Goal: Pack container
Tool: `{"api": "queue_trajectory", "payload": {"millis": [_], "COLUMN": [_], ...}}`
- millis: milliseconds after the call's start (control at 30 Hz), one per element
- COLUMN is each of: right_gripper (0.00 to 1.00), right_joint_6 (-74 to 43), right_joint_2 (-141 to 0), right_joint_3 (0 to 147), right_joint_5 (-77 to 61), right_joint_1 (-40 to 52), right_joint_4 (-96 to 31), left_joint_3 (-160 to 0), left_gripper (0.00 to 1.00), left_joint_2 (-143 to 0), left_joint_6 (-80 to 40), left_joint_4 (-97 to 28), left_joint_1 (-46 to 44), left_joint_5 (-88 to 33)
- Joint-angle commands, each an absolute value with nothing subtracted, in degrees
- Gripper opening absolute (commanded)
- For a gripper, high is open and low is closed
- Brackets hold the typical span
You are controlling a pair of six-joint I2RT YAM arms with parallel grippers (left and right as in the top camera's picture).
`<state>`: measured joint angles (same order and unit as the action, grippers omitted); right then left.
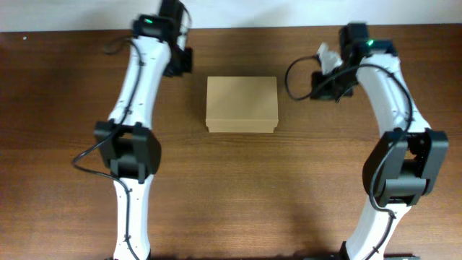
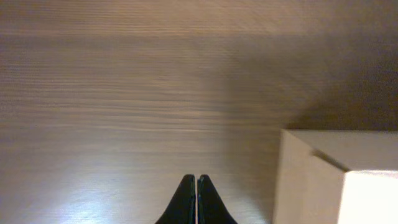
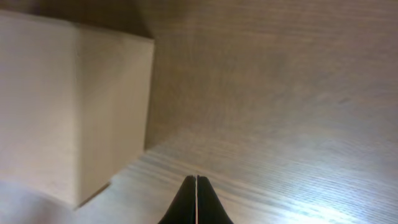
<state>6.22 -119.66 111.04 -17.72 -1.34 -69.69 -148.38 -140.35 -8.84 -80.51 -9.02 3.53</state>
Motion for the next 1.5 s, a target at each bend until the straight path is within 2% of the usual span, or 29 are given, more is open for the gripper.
{"api": "queue_trajectory", "payload": {"millis": [0,100,200,233,267,300,333,367,400,1467], "right_gripper": [0.04,0.04,0.04,0.11,0.21,0.38,0.64,0.95,0.99,0.99], "right_joint_6": [6.59,6.61,6.59,6.61,6.61,6.61,6.61,6.61,6.61,6.83], "right_joint_2": [-119.28,-119.28,-119.28,-119.28,-119.28,-119.28,-119.28,-119.28,-119.28,-118.21], "right_joint_3": [120.68,128.42,134.10,135.44,136.55,137.43,137.97,138.21,138.23,138.02], "right_joint_5": [-15.44,-14.31,-14.33,-14.33,-14.33,-14.33,-14.33,-14.33,-14.33,-14.11], "right_joint_1": [-2.02,-2.00,-2.00,-2.00,-1.96,-1.96,-1.96,-1.96,-1.96,-1.52], "right_joint_4": [-72.77,-76.36,-78.06,-78.30,-78.37,-78.52,-78.52,-78.52,-78.50,-79.57], "left_joint_3": [-157.14,-164.09,-169.69,-171.15,-172.16,-172.90,-173.18,-173.21,-173.21,-172.99], "left_gripper": [0.03,0.03,0.15,0.23,0.38,0.66,1.00,1.00,1.00,1.00], "left_joint_2": [-138.82,-138.82,-138.82,-138.82,-138.82,-138.82,-138.82,-138.82,-138.82,-138.85], "left_joint_6": [-9.08,-6.50,-6.35,-6.35,-6.35,-6.35,-6.35,-6.35,-6.35,-6.37], "left_joint_4": [-84.07,-87.92,-90.61,-91.00,-91.20,-91.20,-91.15,-91.13,-91.15,-90.94], "left_joint_1": [-6.55,-4.82,-3.55,-3.22,-3.03,-2.81,-2.66,-2.55,-2.35,-2.24], "left_joint_5": [10.37,11.88,11.86,11.86,11.86,11.86,11.86,11.86,11.88,11.84]}}
